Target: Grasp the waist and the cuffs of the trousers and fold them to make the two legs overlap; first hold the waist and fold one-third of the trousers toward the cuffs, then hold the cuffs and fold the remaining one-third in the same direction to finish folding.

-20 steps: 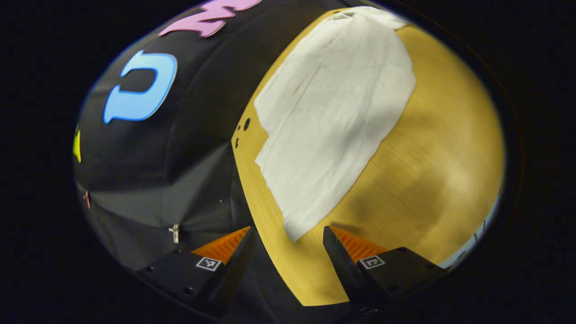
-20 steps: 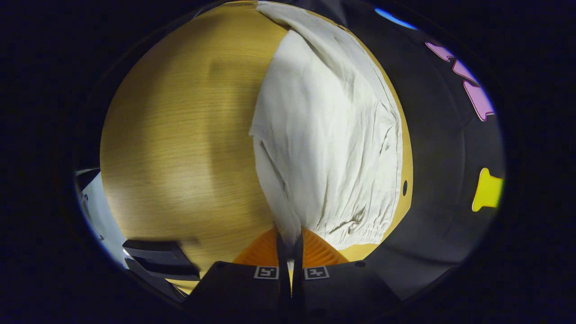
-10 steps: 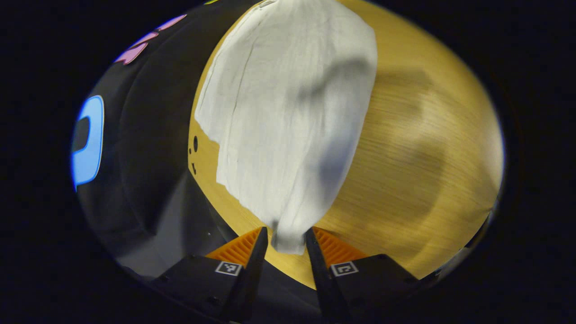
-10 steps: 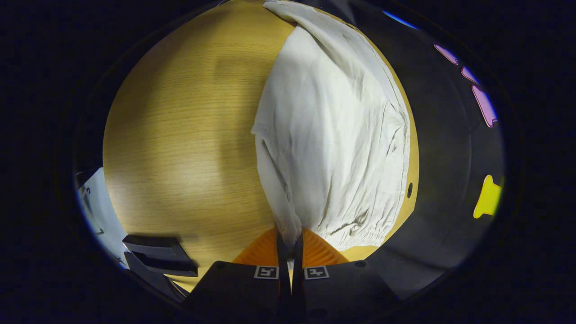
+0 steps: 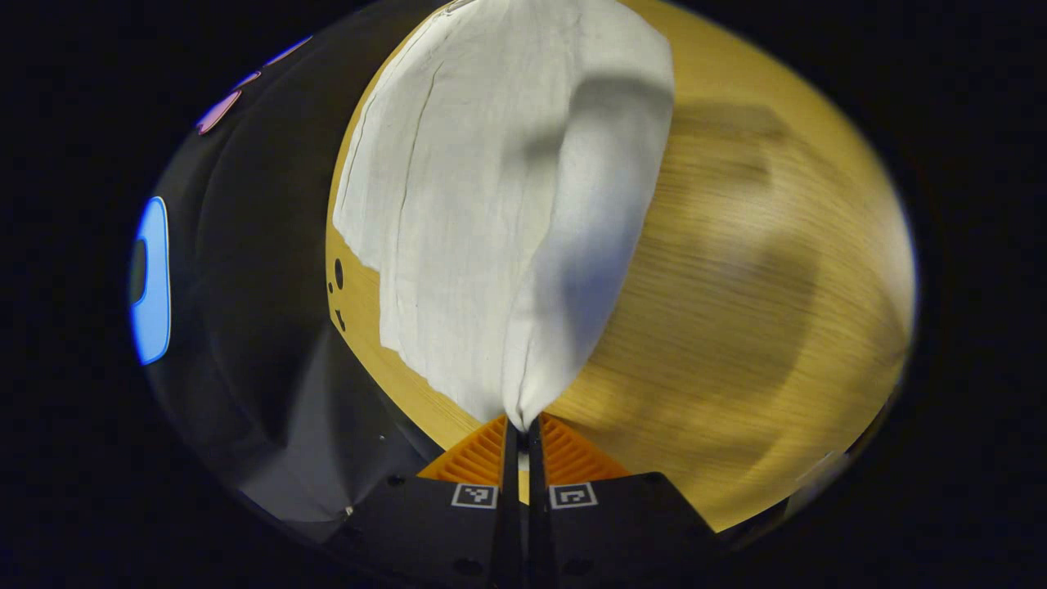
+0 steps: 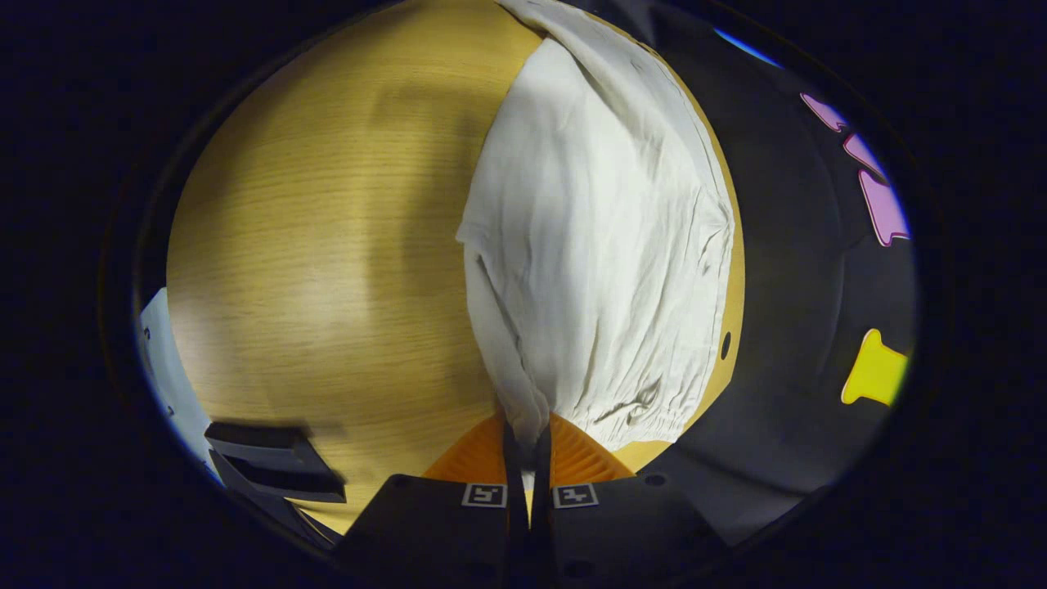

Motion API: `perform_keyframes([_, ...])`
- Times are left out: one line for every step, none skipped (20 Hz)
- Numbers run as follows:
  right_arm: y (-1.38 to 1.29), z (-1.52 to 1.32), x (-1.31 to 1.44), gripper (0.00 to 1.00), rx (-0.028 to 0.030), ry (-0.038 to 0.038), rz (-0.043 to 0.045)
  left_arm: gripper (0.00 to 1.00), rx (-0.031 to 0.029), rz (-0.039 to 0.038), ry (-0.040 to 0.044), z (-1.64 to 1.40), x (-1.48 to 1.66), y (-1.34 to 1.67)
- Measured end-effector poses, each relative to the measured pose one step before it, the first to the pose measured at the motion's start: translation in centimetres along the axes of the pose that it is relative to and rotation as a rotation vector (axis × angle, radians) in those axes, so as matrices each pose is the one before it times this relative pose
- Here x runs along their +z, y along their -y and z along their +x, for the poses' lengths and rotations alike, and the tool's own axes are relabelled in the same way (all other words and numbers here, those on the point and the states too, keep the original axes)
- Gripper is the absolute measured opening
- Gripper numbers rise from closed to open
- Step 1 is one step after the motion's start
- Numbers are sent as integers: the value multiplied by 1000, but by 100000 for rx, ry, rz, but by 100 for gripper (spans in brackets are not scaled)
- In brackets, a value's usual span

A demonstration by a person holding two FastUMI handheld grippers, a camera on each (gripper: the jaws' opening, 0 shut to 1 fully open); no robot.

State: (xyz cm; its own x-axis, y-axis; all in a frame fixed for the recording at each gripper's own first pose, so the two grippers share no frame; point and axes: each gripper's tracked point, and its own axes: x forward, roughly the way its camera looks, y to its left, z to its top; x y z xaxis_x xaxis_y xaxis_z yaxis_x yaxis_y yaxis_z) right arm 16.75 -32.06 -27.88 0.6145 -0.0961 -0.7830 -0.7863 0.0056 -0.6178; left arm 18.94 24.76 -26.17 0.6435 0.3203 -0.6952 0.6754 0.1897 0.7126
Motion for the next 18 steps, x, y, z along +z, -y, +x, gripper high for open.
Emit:
perform_keyframes([126, 385, -157, 6, -221, 43, 216, 8, -408, -1120, -55, -226, 45, 164])
perform_keyframes([20, -24, -70, 5, 309, 218, 445, 7, -75, -1125, 126, -161, 222, 90])
perform_keyframes([146, 110, -8, 5, 491, 656, 892, 6, 17, -1560, 59, -171, 72, -130])
perform_keyframes([42, 55, -344, 5, 520, -288, 1600, 5, 1012, -3192, 673, -49, 69, -165])
perform_keyframes([149, 38, -621, 6, 31, -1107, 2108, 6, 923, -6369, 577, -149, -159, -91])
perform_keyframes([218, -220, -413, 5, -294, -376, 2871, 5, 1037, -6602, 1067, -334, 44, -220])
perform_keyframes([476, -1, -359, 5, -492, 234, 3460, 5, 2325, -5035, 1086, -773, 198, -736])
perform_keyframes([484, -160, -333, 5, -771, 309, 3099, 5, 2666, -3042, 946, -692, 387, -715])
perform_keyframes([677, -176, -433, 5, -1171, -615, 2237, 5, 2057, -2109, 2134, -735, 625, -673])
perform_keyframes([782, -256, -315, 6, -1278, -707, 2255, 5, 1788, -1081, 1630, -435, 611, -685])
perform_keyframes([672, -289, -126, 6, -826, -33, 3445, 5, 1912, -1088, 1918, -241, 484, -1038])
perform_keyframes([790, 70, 38, 5, -687, 735, 4290, 5, 1533, -1440, 993, -64, 466, -834])
perform_keyframes([837, -180, 39, 5, -920, 287, 4727, 5, 1227, -1827, 975, -106, 383, -801])
perform_keyframes([899, -257, 11, 5, -1066, 143, 4841, 6, 666, -1899, 753, 30, 462, -541])
perform_keyframes([980, -132, 183, 6, -1187, 505, 4866, 5, 708, -1222, 861, 36, 854, -693])
perform_keyframes([951, -175, 299, 5, -1083, 743, 4845, 5, 916, -438, 578, -100, 575, -381])
perform_keyframes([953, -418, 480, 5, -2289, 481, 4400, 5, 998, -189, 1128, -182, 482, -866])
perform_keyframes([1094, -297, 397, 5, -2287, 23, 4847, 5, 971, -477, 1142, 134, 791, -859])
